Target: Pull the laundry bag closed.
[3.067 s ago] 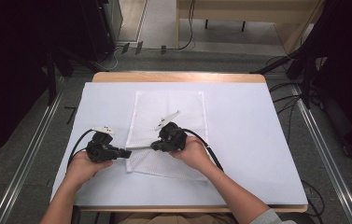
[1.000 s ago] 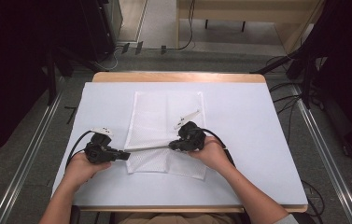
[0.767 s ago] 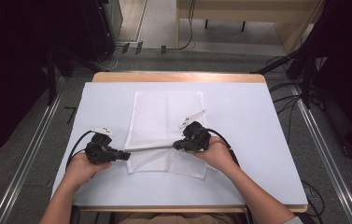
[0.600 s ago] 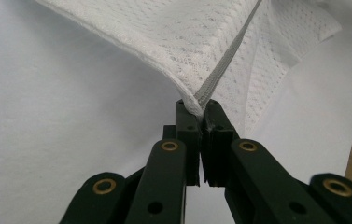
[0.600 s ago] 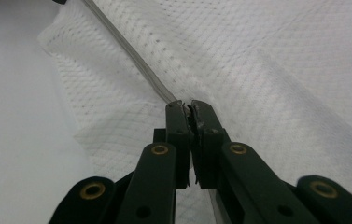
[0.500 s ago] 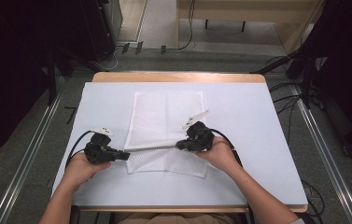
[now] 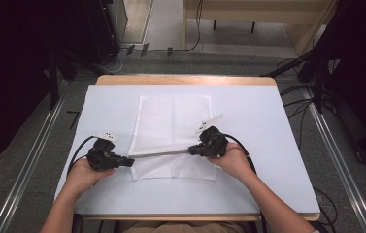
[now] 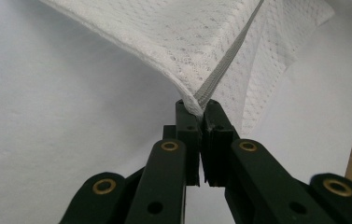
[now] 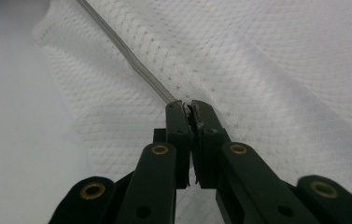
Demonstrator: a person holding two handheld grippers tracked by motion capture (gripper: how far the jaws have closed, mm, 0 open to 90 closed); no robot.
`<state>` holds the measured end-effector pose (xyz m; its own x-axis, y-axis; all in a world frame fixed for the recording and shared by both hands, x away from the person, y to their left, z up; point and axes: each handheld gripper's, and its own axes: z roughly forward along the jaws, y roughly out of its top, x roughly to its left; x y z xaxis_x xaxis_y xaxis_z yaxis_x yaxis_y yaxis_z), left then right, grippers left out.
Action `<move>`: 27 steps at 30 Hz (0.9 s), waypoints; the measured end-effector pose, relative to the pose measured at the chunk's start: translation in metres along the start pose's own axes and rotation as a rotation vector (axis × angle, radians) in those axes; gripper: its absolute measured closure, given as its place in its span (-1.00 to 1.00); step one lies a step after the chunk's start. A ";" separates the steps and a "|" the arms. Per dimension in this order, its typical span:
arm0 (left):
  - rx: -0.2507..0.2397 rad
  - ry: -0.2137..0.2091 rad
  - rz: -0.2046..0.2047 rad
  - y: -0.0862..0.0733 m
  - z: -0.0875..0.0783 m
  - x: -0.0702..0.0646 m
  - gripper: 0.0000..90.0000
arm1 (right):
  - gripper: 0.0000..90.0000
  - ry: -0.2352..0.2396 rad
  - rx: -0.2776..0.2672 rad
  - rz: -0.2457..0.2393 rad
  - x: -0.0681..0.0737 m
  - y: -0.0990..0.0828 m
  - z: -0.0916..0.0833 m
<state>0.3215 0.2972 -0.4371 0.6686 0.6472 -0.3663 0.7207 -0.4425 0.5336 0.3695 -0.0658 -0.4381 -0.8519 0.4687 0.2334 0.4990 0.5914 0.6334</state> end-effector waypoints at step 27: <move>0.001 -0.006 -0.004 -0.002 -0.005 0.002 0.95 | 0.96 -0.035 -0.001 0.035 -0.013 -0.018 -0.020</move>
<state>0.3205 0.3018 -0.4351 0.6671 0.6449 -0.3730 0.7233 -0.4408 0.5315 0.3680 -0.0956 -0.4377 -0.8279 0.5116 0.2298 0.5282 0.5735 0.6262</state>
